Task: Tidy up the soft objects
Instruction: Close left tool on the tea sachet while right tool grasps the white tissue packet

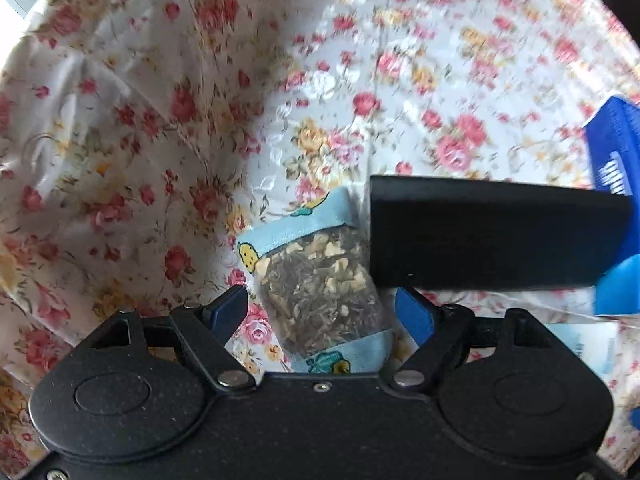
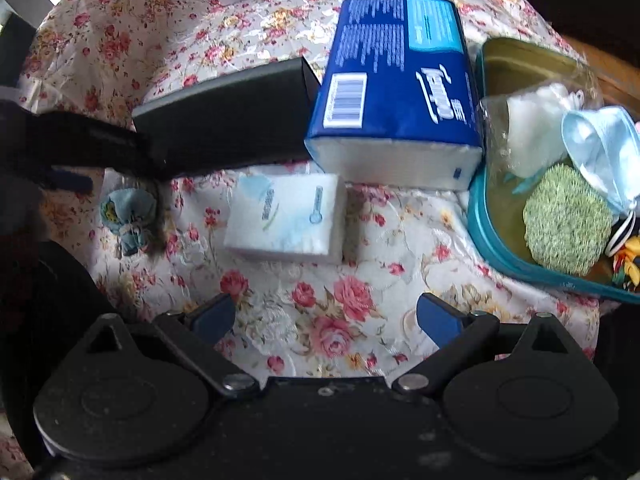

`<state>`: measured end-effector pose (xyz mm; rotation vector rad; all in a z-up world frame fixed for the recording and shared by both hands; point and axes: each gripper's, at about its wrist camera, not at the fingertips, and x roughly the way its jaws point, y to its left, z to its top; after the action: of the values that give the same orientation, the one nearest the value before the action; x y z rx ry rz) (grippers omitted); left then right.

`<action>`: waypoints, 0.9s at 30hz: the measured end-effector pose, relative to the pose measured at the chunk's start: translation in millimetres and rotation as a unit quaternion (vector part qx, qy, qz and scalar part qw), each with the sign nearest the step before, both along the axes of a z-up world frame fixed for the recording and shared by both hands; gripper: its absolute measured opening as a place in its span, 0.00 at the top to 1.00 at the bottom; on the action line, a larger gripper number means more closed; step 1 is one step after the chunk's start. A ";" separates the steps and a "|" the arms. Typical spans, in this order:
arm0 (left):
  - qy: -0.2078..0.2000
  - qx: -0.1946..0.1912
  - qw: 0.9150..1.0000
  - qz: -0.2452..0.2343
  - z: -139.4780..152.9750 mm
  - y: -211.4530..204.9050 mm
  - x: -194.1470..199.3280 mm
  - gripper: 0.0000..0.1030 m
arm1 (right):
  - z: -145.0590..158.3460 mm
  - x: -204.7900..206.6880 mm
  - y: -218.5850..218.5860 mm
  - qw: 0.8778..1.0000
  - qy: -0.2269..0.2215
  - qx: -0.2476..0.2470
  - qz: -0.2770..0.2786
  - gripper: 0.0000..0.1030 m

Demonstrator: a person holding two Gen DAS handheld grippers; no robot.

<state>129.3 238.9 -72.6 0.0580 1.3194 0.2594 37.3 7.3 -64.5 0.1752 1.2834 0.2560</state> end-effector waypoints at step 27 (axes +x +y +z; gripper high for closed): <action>-0.017 -0.056 0.998 -0.014 9.5 -14.0 -50.3 0.57 | -14.7 29.6 49.4 0.998 -0.017 -0.056 0.012 0.28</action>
<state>79.0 224.9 -63.1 -0.0224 1.2955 0.1628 66.9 56.7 -79.1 0.0593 1.2632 0.2070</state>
